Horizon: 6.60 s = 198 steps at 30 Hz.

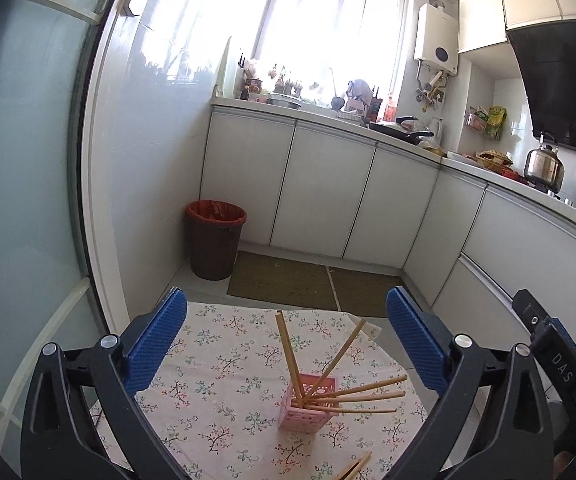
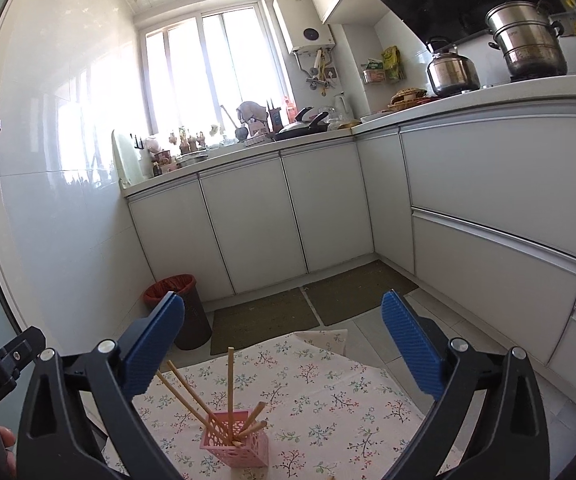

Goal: Organize utensils
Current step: 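Lower both chopsticks into the pink basket and open both tools, then move both open tools back to the remaining chopsticks and lower the left tool, then close the left tool on a wooden chopstick while the right tool grasps another, then lift the wooden chopsticks upright with both tools and carry them over the basket, then lower both chopsticks into the pink basket and open both tools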

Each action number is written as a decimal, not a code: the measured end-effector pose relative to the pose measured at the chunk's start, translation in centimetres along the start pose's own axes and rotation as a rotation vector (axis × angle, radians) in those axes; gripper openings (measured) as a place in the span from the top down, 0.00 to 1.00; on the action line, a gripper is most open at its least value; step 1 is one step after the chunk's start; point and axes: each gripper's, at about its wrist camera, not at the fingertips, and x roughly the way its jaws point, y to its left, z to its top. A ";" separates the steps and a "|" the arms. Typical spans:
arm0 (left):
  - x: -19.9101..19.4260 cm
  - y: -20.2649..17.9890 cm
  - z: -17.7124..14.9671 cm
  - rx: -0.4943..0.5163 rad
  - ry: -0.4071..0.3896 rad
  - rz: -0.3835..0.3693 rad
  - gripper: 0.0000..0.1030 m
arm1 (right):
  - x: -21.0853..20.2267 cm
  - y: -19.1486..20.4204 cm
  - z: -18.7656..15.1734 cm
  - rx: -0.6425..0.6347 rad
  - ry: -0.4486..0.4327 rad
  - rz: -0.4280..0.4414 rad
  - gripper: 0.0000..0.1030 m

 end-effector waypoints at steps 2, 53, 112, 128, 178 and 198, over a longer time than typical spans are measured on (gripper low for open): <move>0.1 -0.1 -0.4 0.007 0.014 0.010 0.07 | -0.3 -0.6 -0.1 0.003 0.009 -0.009 0.06; 20.4 -9.2 -26.0 0.390 0.954 -0.129 0.76 | 7.0 -20.9 -18.4 0.372 0.897 -0.141 0.06; 14.7 -2.2 -20.5 0.456 0.751 -0.107 0.94 | 17.6 -8.8 -24.3 0.286 1.130 -0.265 0.09; 7.1 0.3 -13.6 0.249 0.524 -0.104 0.94 | 12.5 -8.8 -18.6 0.343 0.876 0.042 0.93; 9.9 -5.1 -1.8 0.208 0.251 -0.123 0.88 | 8.8 3.6 5.9 -0.058 0.268 0.338 0.92; 7.3 0.0 -0.1 0.096 0.195 -0.026 0.70 | 12.0 6.0 0.8 -0.094 0.371 0.313 0.89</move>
